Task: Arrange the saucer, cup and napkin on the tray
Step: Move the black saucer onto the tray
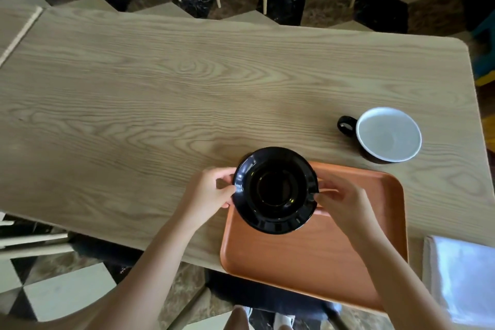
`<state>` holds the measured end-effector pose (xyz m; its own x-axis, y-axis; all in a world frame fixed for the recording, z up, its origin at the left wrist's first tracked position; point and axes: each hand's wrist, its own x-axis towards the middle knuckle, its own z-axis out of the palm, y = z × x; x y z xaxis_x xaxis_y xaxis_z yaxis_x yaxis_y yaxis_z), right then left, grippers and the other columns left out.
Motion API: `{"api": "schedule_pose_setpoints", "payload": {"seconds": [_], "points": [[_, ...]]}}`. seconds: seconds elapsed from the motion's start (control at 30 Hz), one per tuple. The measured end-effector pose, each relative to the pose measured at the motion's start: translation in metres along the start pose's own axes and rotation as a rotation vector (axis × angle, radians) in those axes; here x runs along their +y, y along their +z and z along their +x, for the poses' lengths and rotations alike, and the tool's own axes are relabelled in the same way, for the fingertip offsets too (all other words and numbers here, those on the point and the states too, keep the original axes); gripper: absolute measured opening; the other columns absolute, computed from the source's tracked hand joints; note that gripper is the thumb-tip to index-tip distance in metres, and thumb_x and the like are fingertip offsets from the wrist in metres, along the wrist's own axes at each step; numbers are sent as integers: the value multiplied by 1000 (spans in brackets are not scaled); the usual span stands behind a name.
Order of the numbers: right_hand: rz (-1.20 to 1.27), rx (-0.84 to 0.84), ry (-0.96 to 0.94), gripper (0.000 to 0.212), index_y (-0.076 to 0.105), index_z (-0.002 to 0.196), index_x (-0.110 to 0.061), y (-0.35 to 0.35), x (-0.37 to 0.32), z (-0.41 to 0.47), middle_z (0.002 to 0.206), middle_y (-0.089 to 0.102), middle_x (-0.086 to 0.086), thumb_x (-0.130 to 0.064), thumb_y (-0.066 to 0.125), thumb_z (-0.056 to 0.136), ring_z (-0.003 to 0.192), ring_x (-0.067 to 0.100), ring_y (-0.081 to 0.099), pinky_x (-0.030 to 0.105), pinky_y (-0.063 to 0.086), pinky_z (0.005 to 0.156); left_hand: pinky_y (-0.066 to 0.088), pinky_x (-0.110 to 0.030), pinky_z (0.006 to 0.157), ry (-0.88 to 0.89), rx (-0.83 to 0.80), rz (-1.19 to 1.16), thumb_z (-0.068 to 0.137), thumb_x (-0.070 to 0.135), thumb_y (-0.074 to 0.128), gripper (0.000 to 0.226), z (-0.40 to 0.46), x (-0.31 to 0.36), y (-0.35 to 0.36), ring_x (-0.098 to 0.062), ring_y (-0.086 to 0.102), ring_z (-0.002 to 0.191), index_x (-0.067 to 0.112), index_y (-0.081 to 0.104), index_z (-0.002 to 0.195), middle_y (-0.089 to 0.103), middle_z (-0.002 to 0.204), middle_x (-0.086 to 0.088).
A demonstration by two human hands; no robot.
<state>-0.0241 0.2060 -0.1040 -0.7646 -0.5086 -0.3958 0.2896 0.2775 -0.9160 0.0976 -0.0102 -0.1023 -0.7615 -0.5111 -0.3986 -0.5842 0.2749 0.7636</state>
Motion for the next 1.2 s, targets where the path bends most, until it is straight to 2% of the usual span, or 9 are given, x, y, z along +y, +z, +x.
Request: {"api": "schedule_pose_setpoints", "payload": {"seconds": [0.17,0.33,0.5,0.57,0.67,0.77,0.9,1.03,1.2], "points": [[-14,8,5,58,67,89,-36,1,9,-2,82,62,14,18,49,77,78,28,63,29,59,62,56,-22,52,19,23,76,83,1,63,43,-1,-2,4,-12,68,54,18,60,123,65,81,1],[-18,20,17,63,70,80,-41,3,16,-2,68,66,-7,19,49,76,75,24,63,31,59,63,55,-23,51,-17,40,81,84,2,63,42,-3,-1,5,-11,68,53,15,59,123,65,83,2],[-89,44,42,63,67,84,-43,3,13,-2,69,66,-9,16,49,75,78,25,66,33,59,66,53,-17,49,-35,7,73,85,3,62,42,-3,0,3,-12,69,56,14,58,124,65,87,2],[-164,53,45,58,66,87,-44,2,12,-2,74,67,-5,12,53,75,77,26,68,37,59,72,54,-17,52,-26,-17,77,85,3,63,42,-2,0,0,-13,70,58,13,57,125,65,86,3],[-330,13,43,46,64,95,-40,-2,6,-3,76,67,-4,0,59,74,69,22,67,31,52,74,56,-21,57,-15,-68,117,86,6,63,41,-1,2,-4,-13,70,60,12,57,126,67,88,1],[-485,-61,36,32,64,105,-26,-12,-4,-7,83,66,-4,-10,62,78,79,17,64,25,42,74,54,-29,67,3,-63,286,88,14,60,32,2,11,-9,-12,69,60,15,60,120,67,88,6],[-624,92,-160,23,67,102,-16,-39,-24,-17,87,66,-2,-11,64,80,81,16,64,28,49,77,52,-35,77,222,99,477,89,21,58,28,8,46,-1,-17,65,80,16,64,115,66,96,2],[-903,378,-350,34,66,106,-16,-80,-34,-14,113,62,6,-19,72,73,105,28,56,41,53,75,49,-38,84,674,195,620,81,23,69,43,21,91,43,-26,59,104,11,60,121,60,118,-10],[-1161,300,-242,59,54,126,-23,-118,-25,9,149,31,13,-32,73,71,137,30,25,47,43,97,46,-48,91,916,64,856,67,29,80,65,54,125,98,-36,50,118,9,56,124,49,134,-21]]}}
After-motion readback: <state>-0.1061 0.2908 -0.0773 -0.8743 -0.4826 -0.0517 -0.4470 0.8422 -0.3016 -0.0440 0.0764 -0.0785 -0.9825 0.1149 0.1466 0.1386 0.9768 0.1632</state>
